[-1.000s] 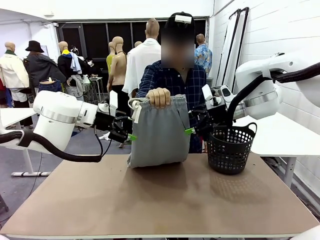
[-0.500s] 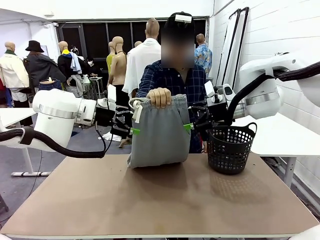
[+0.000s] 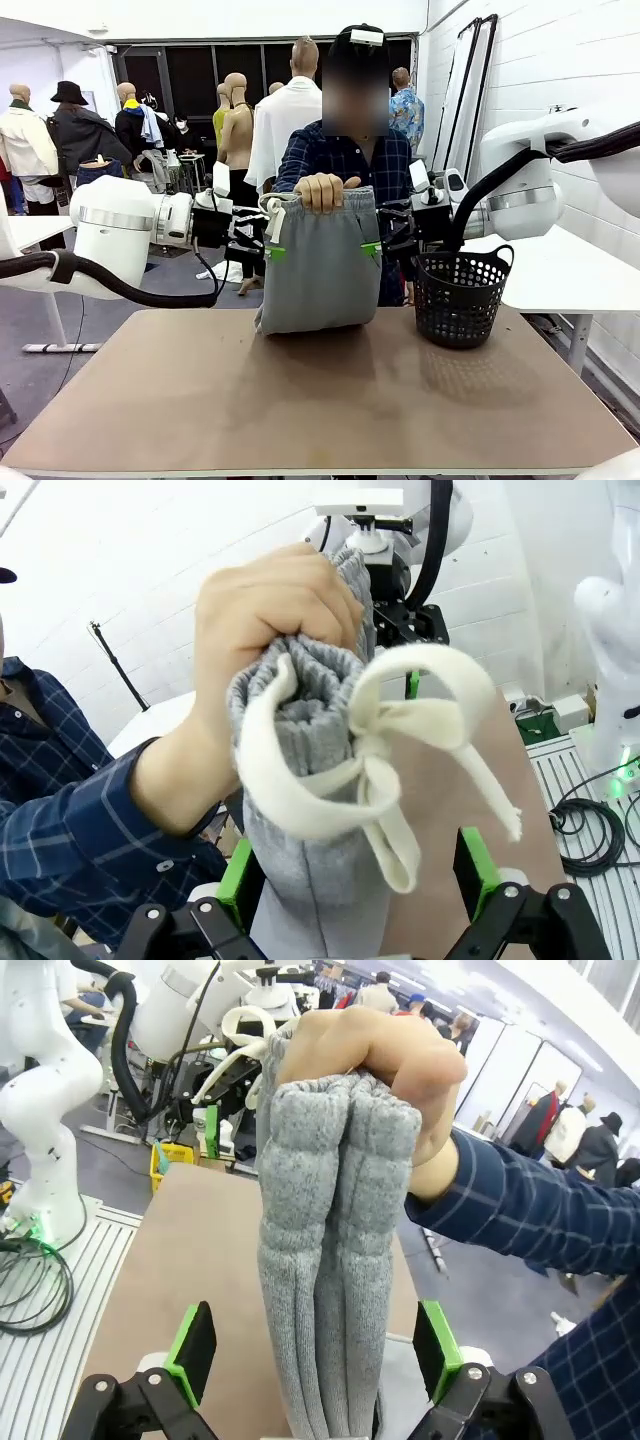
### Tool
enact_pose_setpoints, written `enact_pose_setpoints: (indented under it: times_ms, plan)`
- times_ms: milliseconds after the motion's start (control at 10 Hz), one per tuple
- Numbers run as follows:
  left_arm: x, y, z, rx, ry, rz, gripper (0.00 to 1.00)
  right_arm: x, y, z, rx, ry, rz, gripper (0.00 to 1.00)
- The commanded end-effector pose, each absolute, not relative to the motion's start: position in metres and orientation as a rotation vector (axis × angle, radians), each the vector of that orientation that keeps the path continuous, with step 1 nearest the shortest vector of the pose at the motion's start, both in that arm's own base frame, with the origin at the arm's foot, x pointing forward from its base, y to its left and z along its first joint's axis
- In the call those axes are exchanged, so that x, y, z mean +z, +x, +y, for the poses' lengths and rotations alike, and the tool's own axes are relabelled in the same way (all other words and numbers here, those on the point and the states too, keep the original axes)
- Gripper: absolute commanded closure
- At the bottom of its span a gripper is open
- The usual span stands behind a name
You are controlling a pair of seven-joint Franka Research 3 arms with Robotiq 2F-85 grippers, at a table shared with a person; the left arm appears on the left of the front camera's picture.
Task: Fold the training pants.
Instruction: Grab both ends of the Training pants handed by a person.
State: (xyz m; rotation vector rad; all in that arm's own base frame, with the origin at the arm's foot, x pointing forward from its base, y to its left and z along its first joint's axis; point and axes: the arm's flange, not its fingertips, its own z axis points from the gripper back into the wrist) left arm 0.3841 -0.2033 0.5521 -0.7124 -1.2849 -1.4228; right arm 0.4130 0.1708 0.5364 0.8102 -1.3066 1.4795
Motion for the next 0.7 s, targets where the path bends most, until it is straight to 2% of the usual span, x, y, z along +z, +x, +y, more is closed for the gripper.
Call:
enact_pose_setpoints:
  times_ms: [0, 600]
  plan:
    - [0.554, 0.394, -0.212, -1.401, -0.746, -1.311, 0.0, 0.529, 0.416, 0.175, 1.469, 0.831, -1.354, 0.0]
    - [0.547, 0.411, -0.217, -1.355, -0.81, -1.301, 0.0, 0.528, 0.426, 0.181, 1.434, 0.881, -1.367, 0.0]
